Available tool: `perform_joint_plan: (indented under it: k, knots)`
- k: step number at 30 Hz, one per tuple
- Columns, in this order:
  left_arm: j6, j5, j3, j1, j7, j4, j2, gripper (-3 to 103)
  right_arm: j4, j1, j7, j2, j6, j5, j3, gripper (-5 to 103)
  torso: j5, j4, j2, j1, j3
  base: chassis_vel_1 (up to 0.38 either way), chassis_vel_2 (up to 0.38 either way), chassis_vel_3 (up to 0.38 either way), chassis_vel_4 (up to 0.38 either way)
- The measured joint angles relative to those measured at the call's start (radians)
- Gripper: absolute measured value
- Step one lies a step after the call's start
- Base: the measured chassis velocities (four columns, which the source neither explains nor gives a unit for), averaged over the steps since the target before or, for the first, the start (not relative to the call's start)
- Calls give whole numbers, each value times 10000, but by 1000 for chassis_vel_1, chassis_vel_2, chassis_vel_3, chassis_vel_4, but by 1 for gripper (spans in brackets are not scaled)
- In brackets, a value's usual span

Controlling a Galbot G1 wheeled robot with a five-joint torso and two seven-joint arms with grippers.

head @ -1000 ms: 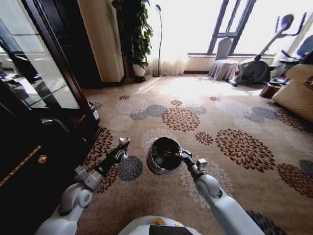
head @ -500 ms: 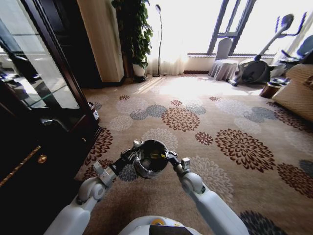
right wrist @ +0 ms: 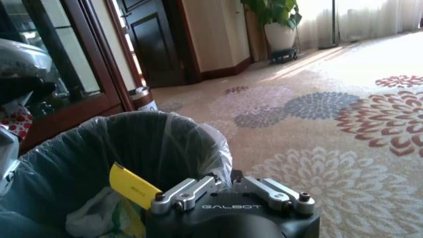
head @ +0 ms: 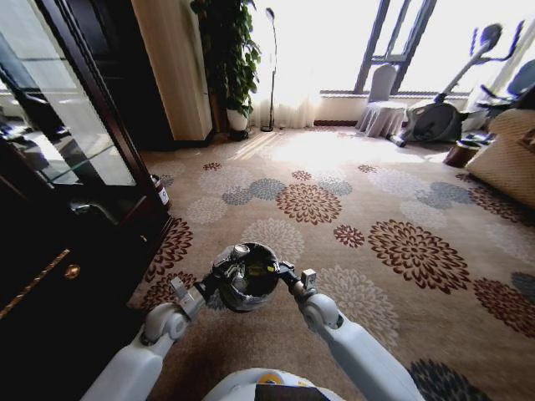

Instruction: Pick up the trash from the ground and place it into the trash bin.

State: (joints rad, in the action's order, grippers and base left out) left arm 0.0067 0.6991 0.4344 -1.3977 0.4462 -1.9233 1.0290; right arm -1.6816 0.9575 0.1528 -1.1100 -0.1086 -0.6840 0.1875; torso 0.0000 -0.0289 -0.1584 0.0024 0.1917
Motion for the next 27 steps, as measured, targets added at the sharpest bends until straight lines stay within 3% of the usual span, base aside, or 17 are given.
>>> perform_joint_plan:
  k: [6,14,20,22,27]
  knots:
    - [-25,-76,-39,17,-107,-77,95,18,775,-1319,190,117,660,-644,1162,3,0,-2,0,0,0,0,0,0,0]
    - [-127,-736,-621,783,-270,511,16,18,1448,-2772,486,47,840,-1283,2540,3,-2,1,0,1,1,0,0,0,0]
    - [-90,-1752,-1179,1388,-765,1044,-193,18,1644,-3218,637,64,836,-1622,3050,3,-2,2,0,1,1,0,0,0,0]
    - [-249,-2522,-1467,1708,-1439,1366,-241,18,1675,-3316,697,76,817,-1771,3152,3,0,0,0,1,1,0,0,0,0]
    - [-603,-3336,-1811,2129,-2214,1884,-213,18,1587,-3250,765,175,777,-1873,3156,3,-1,1,0,1,1,0,0,0,0]
